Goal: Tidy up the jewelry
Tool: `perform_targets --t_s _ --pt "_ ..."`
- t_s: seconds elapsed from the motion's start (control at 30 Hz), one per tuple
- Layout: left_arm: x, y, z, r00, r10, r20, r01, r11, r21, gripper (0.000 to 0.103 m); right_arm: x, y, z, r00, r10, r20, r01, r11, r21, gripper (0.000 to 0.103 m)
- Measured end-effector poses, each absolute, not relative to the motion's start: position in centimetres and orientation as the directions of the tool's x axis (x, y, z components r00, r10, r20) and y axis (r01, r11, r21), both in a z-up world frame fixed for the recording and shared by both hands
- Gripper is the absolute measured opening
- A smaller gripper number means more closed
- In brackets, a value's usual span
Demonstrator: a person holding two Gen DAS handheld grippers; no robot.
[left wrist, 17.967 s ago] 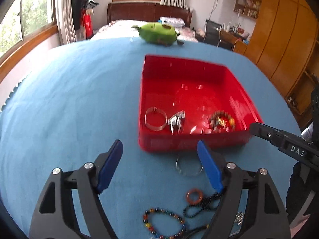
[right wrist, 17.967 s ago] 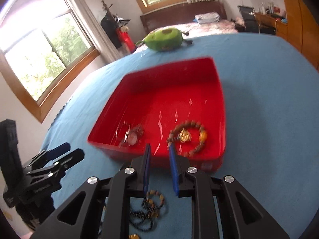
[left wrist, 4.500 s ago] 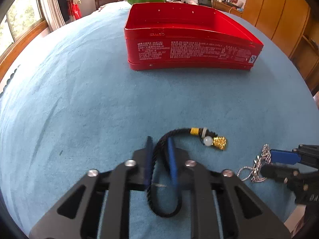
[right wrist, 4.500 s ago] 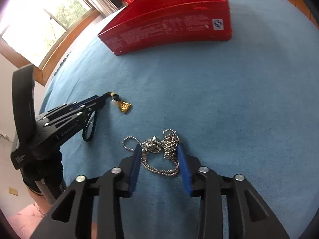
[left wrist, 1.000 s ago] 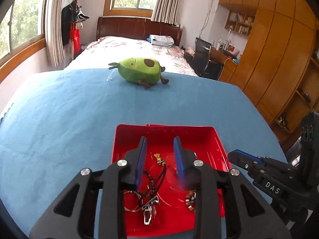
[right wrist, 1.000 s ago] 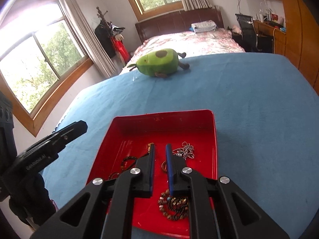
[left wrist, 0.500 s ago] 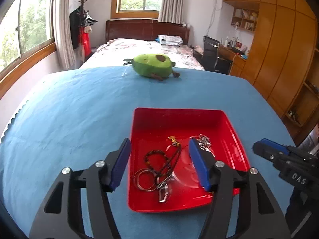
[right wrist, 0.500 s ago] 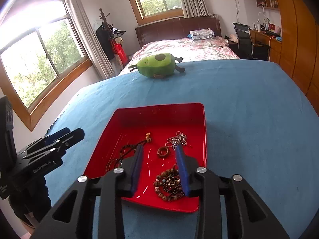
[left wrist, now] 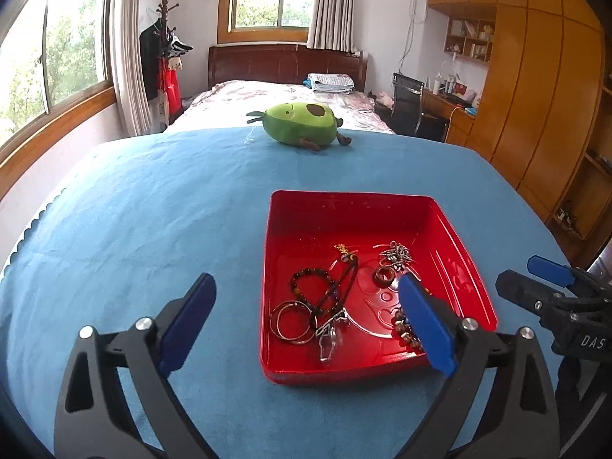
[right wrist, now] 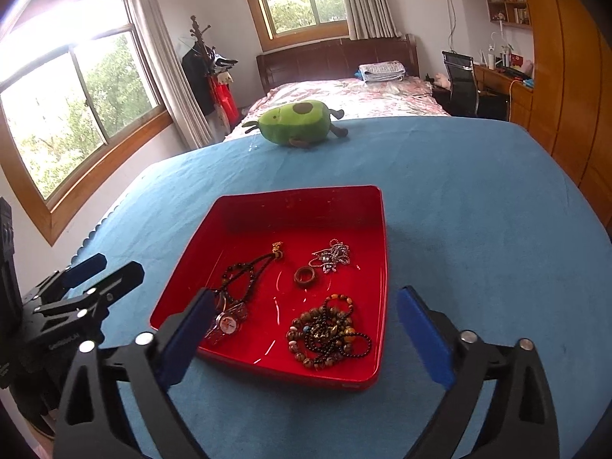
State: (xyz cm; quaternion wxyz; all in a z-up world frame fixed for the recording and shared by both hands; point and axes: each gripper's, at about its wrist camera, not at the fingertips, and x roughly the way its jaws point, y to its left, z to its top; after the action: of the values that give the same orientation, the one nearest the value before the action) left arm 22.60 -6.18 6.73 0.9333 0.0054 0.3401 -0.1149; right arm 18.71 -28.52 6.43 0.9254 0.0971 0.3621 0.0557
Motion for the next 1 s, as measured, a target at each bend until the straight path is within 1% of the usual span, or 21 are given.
perform_targets --t_s 0.13,0.33,0.43,0.6,0.73,1.0 --pt "21.5 -6.3 6.7 0.774 -0.179 -0.607 0.208 0.978 -0.022 0.098 18.3 -28.6 5.9 0.735 0.148 -0.662 -0.017 0.980 0.200 0.099" --pt "20.5 -5.5 6.0 0.790 -0.156 -0.592 0.183 0.983 -0.014 0.099 17.7 -28.5 5.6 0.728 0.119 -0.675 0.009 0.983 0.184 0.099" --pt "20.4 -5.1 5.5 0.790 -0.144 -0.596 0.172 0.985 -0.010 0.099 17.3 -28.4 5.5 0.726 0.112 -0.679 0.011 0.985 0.175 0.099" --pt "20.0 -4.7 5.0 0.780 -0.150 -0.607 0.178 0.984 -0.015 0.099 17.2 -28.1 5.2 0.701 0.168 -0.693 -0.015 0.975 0.222 0.099" --pt "19.6 -4.8 5.0 0.779 -0.156 -0.607 0.188 0.982 -0.011 0.100 17.0 -28.0 5.0 0.691 0.179 -0.700 -0.020 0.973 0.230 0.099" --pt "20.6 -4.5 4.4 0.749 -0.147 -0.645 0.183 0.983 -0.011 0.100 17.3 -28.1 4.3 0.666 0.190 -0.722 -0.018 0.971 0.239 0.099"
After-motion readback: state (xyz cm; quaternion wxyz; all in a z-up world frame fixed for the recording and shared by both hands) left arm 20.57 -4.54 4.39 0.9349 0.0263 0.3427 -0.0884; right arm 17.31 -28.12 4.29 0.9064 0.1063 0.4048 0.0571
